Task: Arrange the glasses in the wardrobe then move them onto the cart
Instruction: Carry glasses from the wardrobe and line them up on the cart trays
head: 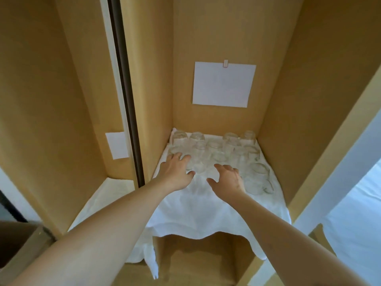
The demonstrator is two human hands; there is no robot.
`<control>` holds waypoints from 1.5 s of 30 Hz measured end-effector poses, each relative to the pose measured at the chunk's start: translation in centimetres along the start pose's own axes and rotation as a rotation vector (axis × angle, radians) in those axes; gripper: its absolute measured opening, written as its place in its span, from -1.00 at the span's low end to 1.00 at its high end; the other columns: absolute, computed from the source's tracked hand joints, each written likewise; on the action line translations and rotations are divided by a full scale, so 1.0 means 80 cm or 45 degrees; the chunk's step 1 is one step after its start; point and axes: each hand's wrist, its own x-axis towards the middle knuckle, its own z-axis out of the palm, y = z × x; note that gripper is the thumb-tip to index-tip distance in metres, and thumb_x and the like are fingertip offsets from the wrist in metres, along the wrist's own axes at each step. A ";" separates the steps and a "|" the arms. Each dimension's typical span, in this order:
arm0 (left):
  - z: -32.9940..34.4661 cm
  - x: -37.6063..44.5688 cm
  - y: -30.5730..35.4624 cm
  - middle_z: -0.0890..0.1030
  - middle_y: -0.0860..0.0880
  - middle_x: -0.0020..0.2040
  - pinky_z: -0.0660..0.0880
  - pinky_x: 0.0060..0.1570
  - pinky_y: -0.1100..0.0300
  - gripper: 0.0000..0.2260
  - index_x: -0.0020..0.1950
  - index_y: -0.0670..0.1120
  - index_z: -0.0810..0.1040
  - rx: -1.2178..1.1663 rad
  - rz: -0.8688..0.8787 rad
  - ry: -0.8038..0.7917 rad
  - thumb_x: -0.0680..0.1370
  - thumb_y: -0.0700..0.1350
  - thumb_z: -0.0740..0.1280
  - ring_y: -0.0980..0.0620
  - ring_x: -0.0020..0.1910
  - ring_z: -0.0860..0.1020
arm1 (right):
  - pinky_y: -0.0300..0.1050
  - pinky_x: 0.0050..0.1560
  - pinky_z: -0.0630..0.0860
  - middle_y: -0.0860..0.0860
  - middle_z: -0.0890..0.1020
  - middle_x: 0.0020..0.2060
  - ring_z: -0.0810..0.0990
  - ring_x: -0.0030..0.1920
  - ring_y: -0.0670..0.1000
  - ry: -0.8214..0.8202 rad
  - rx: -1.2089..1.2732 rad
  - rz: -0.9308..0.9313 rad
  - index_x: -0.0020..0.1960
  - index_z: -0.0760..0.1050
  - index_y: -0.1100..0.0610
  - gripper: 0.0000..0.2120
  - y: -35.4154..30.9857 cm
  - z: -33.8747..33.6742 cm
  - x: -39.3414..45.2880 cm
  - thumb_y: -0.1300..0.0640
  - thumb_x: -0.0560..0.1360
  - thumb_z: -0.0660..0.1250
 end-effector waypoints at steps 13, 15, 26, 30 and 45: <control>0.006 0.153 0.048 0.27 -0.10 0.57 0.28 0.44 -0.11 -0.43 0.55 0.03 0.31 -0.022 0.115 0.018 0.58 0.17 0.30 -0.19 0.52 0.23 | 0.12 0.36 0.40 0.06 0.43 0.43 0.35 0.42 0.19 0.109 0.011 0.067 0.55 0.28 -0.01 -0.41 0.059 -0.037 0.118 -0.19 0.59 0.27; 0.009 0.183 0.059 0.25 -0.11 0.58 0.28 0.45 -0.11 -0.42 0.57 0.04 0.28 -0.021 0.116 -0.003 0.59 0.18 0.29 -0.19 0.54 0.21 | 0.09 0.34 0.39 0.05 0.46 0.40 0.39 0.39 0.18 0.131 -0.015 0.075 0.53 0.30 -0.03 -0.42 0.074 -0.043 0.145 -0.21 0.58 0.27; 0.042 0.322 0.110 0.24 -0.11 0.59 0.29 0.46 -0.10 -0.42 0.58 0.05 0.27 -0.055 0.124 -0.071 0.59 0.08 0.33 -0.18 0.56 0.18 | 0.06 0.33 0.43 0.07 0.52 0.33 0.42 0.35 0.17 0.173 -0.023 0.081 0.44 0.43 0.00 -0.51 0.148 -0.070 0.277 -0.16 0.56 0.31; 0.055 0.364 0.120 0.34 -0.11 0.53 0.35 0.42 -0.06 -0.42 0.58 0.02 0.30 -0.142 0.061 -0.138 0.58 0.04 0.37 -0.18 0.50 0.28 | 0.06 0.32 0.43 0.07 0.50 0.34 0.40 0.35 0.18 0.150 0.016 0.123 0.47 0.40 -0.01 -0.48 0.163 -0.066 0.306 -0.17 0.57 0.31; 0.102 0.458 0.122 0.39 -0.07 0.51 0.43 0.36 0.10 -0.39 0.56 0.07 0.34 -0.147 0.256 -0.511 0.55 -0.18 0.43 -0.06 0.44 0.42 | 0.03 0.29 0.48 0.15 0.32 0.40 0.41 0.35 0.23 -0.104 0.097 0.300 0.55 0.25 -0.06 -0.34 0.192 -0.044 0.378 0.01 0.51 0.39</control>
